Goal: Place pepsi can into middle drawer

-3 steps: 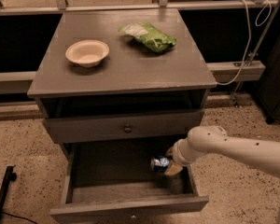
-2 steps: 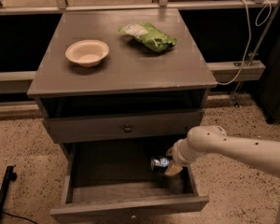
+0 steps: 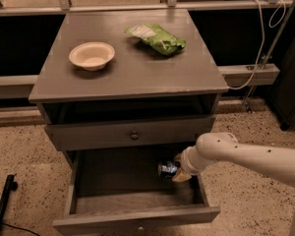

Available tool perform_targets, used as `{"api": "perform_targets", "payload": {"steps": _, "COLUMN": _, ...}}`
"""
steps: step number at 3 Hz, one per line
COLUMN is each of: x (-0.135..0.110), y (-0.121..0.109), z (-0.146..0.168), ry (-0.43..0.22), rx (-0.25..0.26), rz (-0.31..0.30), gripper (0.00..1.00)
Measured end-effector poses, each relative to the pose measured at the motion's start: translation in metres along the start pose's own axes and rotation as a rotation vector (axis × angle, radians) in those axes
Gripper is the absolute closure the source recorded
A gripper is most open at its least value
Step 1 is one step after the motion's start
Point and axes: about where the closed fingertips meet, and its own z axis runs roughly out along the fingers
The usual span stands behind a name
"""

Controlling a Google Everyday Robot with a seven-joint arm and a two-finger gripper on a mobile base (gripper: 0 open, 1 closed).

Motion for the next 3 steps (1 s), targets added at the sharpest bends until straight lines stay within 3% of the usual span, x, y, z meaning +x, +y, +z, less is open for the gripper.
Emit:
{"api": "perform_targets", "payload": {"steps": 1, "x": 0.0000, "y": 0.0000, "z": 0.0000, "ry": 0.000, "rx": 0.000, "rz": 0.000, "gripper": 0.03}}
{"api": "perform_targets", "payload": {"steps": 3, "x": 0.0000, "y": 0.0001, "z": 0.0001, "ry": 0.000, "rx": 0.000, "rz": 0.000, "gripper": 0.00}}
